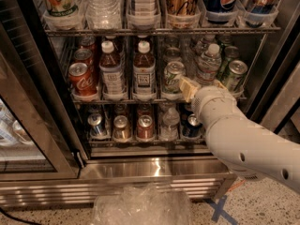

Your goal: Pick water bottle from middle shelf of fridge

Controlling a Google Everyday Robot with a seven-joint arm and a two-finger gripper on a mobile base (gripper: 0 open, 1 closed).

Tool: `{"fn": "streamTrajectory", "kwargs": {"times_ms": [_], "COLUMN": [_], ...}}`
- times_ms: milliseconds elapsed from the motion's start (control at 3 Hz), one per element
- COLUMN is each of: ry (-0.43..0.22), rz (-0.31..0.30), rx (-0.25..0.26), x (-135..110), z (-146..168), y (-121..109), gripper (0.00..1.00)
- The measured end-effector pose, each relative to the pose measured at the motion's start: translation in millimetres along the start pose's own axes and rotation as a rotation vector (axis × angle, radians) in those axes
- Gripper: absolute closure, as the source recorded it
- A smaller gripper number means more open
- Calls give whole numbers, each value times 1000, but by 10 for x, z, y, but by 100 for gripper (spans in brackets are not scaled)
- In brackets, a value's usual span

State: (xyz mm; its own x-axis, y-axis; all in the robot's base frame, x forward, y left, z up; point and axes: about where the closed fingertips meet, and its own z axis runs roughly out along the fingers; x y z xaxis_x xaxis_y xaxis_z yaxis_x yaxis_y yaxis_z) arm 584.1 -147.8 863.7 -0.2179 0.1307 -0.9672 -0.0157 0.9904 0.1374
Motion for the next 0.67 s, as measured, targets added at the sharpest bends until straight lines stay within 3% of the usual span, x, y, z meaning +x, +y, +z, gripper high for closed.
{"fn": "streamTrajectory", "kwargs": {"times_ms": [667], "ry": [-11], "rz": [10], "rx": [30], "x": [26], "z": [99], "y": [-81], "gripper": [33]}}
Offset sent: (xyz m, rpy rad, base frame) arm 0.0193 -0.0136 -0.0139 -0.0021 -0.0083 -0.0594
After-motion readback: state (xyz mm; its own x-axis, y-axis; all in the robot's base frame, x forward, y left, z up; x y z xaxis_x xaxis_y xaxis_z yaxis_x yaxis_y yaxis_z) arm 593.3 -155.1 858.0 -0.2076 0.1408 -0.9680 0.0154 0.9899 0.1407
